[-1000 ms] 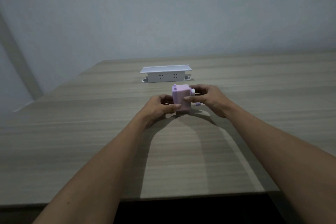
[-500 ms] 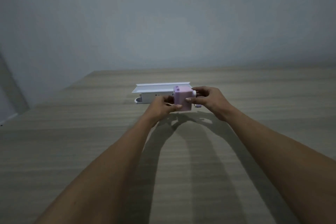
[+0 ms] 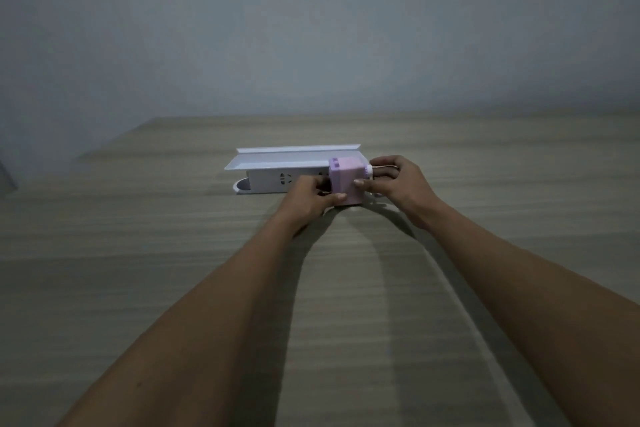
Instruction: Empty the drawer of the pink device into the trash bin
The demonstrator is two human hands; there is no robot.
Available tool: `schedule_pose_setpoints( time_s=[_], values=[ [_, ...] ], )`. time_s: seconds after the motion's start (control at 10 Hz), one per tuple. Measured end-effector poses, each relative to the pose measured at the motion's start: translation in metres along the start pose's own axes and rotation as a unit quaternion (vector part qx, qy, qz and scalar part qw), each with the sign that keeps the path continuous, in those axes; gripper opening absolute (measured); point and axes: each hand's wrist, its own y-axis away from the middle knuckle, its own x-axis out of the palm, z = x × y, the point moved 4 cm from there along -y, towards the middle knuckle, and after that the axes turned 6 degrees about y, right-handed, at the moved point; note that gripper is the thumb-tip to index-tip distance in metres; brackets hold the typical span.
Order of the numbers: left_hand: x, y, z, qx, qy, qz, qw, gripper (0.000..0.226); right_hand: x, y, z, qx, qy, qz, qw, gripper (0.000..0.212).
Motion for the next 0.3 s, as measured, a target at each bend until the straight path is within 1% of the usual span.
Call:
schedule_pose_setpoints(
  time_s=[0.1, 0.2, 0.3],
  values=[
    [0.002, -0.003, 0.006, 0.002, -0.001, 0.009, 1.000, 0.041, 0.001, 0.000, -0.009, 0.013, -0.027, 0.002, 1.000, 0.064],
    [0.004, -0.002, 0.006, 0.006, -0.003, 0.012, 1.000, 0.043, -0.001, -0.003, -0.016, 0.004, 0.000, 0.006, 1.000, 0.066],
    [0.007, -0.004, 0.010, -0.012, -0.008, 0.007, 1.000, 0.047, -0.001, -0.006, -0.021, 0.016, 0.014, 0.003, 1.000, 0.073]
  ],
)
